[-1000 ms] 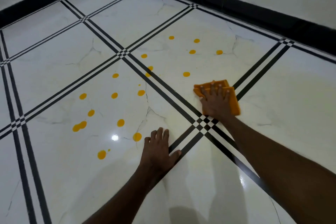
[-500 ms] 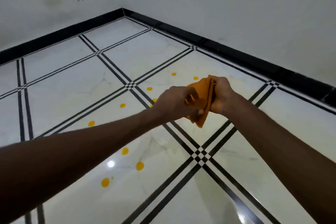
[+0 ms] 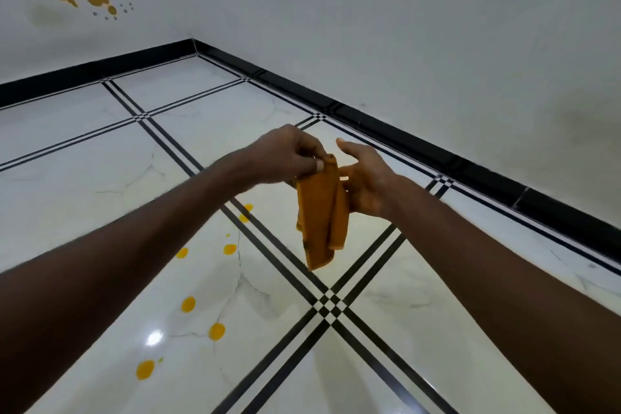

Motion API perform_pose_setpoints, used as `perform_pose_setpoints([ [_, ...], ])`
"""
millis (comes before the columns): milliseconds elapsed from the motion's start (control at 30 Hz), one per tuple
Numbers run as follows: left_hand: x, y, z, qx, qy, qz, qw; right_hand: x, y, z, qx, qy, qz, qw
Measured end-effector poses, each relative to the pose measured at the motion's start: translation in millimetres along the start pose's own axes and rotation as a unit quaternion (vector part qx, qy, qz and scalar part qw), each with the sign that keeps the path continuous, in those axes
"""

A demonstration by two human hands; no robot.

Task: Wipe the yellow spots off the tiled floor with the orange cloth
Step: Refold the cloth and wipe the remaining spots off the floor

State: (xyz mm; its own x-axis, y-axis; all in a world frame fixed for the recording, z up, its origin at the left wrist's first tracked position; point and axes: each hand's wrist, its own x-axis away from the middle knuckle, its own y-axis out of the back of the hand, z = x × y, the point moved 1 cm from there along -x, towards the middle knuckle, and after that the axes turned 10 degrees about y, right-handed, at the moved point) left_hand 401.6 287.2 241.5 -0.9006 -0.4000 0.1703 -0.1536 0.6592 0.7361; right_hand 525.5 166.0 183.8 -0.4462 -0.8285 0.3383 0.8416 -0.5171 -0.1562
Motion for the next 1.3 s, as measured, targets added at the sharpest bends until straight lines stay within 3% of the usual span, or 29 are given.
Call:
perform_pose_setpoints([
  [167,3.5,30.5,-31.9,0.014,0.024,0.02,0.999,21.5,3.3,15.8,0.036,0.077,0.159,0.984],
  [267,9.1,49.5,-45.6,0.015,0.025,0.026,0.999,35.7,10.4,19.4,0.097,0.085,0.197,0.972],
  [367,11.3,66.9,-48.4,-0.02,0.029,0.029,0.999,49.0,10.2,29.2,0.173,0.094,0.161,0.967],
  [467,-1.5,66.9,-32.5,-0.021,0.006,-0.046,0.999,57.3,7.3,36.6,0.262,0.125,0.103,0.951],
  [533,-13.5,53.5,-6.9,0.018,-0.001,-0.116,0.993,59.9,4.7,40.2,0.297,0.148,0.047,0.942],
  [600,-24.7,29.9,24.4,0.123,0.073,-0.127,0.982,64.0,1.9,43.4,0.296,0.168,-0.013,0.94],
  [667,-25.3,-1.8,49.4,0.221,0.201,-0.052,0.953,67.7,-0.8,45.8,0.283,0.184,-0.068,0.939],
  [733,-16.2,-34.8,61.8,0.263,0.281,0.117,0.915,72.1,-2.7,47.4,0.251,0.187,-0.099,0.944],
  [800,-3.3,-59.7,54.7,0.341,0.259,0.271,0.862,76.5,-3.0,49.0,0.188,0.182,-0.115,0.958],
  [833,0.5,-66.4,47.0,0.389,0.235,0.299,0.839,76.8,-2.0,49.8,0.144,0.175,-0.125,0.966],
  [933,-0.5,-74.1,25.2,0.532,0.221,0.26,0.775,76.2,3.5,51.9,0.031,0.167,-0.154,0.973],
  [1067,-7.9,-73.6,26.4,0.546,0.249,0.193,0.776,78.5,11.2,52.7,-0.001,0.166,-0.18,0.969],
  [1233,-1.8,-85.1,27.6,0.588,0.252,0.234,0.732,83.6,26.7,43.9,-0.168,0.085,-0.231,0.955],
  [1300,-7.6,-89.0,15.1,0.595,0.226,0.226,0.738,79.7,29.4,36.7,-0.165,0.033,-0.255,0.952],
])
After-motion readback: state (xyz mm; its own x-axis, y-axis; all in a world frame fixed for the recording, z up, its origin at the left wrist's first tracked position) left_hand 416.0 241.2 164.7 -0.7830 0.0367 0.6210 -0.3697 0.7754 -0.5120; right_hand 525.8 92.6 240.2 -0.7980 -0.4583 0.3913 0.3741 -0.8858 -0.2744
